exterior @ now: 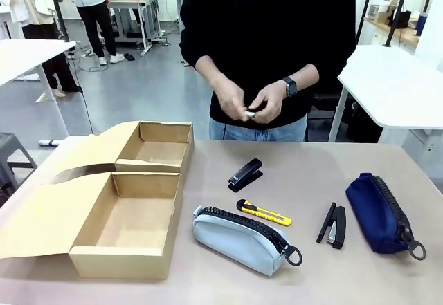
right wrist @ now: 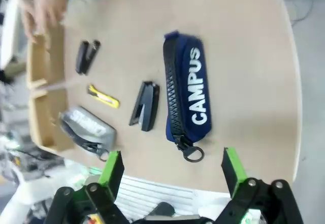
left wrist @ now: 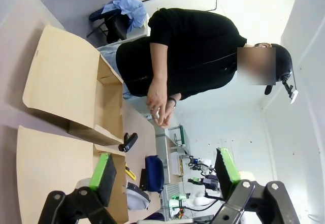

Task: Place items inside the box.
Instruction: Pick up a Pencil pouch or Stapler and place it inside the Mailer Box closest to the robot.

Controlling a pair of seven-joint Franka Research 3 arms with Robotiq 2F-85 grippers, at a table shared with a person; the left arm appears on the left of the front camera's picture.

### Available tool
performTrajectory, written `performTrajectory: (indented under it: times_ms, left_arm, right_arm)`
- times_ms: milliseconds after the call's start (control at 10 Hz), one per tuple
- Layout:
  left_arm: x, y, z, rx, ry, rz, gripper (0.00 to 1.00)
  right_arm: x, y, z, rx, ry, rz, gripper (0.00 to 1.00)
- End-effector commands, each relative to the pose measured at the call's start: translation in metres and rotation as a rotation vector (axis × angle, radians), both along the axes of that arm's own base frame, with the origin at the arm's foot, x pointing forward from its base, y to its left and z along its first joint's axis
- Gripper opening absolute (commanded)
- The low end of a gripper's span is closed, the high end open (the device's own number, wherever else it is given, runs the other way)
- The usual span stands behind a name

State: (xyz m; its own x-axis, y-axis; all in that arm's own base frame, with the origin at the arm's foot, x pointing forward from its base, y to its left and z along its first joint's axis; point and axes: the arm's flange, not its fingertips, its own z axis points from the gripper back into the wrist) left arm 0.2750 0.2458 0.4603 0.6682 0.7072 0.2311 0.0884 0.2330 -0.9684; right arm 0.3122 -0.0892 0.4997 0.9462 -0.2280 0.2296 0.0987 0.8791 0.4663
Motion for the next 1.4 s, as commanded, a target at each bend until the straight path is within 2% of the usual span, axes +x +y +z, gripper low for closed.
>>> performTrajectory:
  times_ms: [0, 100, 200, 300, 500, 600, 700, 1100, 1300]
  left_arm:
    - [0.000, 0.000, 0.000, -0.003, -0.040, 0.003, 1.00]
    - [0.000, 0.000, 0.000, -0.003, -0.040, 0.003, 1.00]
    - [0.000, 0.000, 0.000, -0.003, -0.040, 0.003, 1.00]
    - [0.000, 0.000, 0.000, -0.003, -0.040, 0.003, 1.00]
    - [0.000, 0.000, 0.000, -0.003, -0.040, 0.003, 1.00]
    - [0.000, 0.000, 0.000, -0.003, -0.040, 0.003, 1.00]
    - [0.000, 0.000, 0.000, -0.003, -0.040, 0.003, 1.00]
    - [0.000, 0.000, 0.000, -0.003, -0.040, 0.003, 1.00]
    - [0.000, 0.000, 0.000, -0.003, -0.040, 0.003, 1.00]
  right_arm:
    - [-0.013, 0.067, -0.080, -0.138, 0.098, 0.119, 1.00]
    - [-0.014, 0.081, -0.096, -0.215, 0.146, 0.200, 1.00]
    - [-0.017, 0.071, -0.085, -0.308, 0.060, 0.263, 1.00]
    - [0.030, 0.065, -0.039, -0.124, 0.130, 0.163, 1.00]
    - [0.032, 0.092, -0.050, -0.271, 0.187, 0.291, 1.00]
    - [0.041, 0.105, -0.067, -0.327, 0.221, 0.302, 1.00]
    - [0.056, 0.108, -0.086, -0.345, 0.307, 0.280, 1.00]
    - [0.097, 0.113, -0.155, -0.346, 0.349, 0.207, 1.00]
    - [0.099, 0.113, -0.181, -0.339, 0.329, 0.175, 1.00]
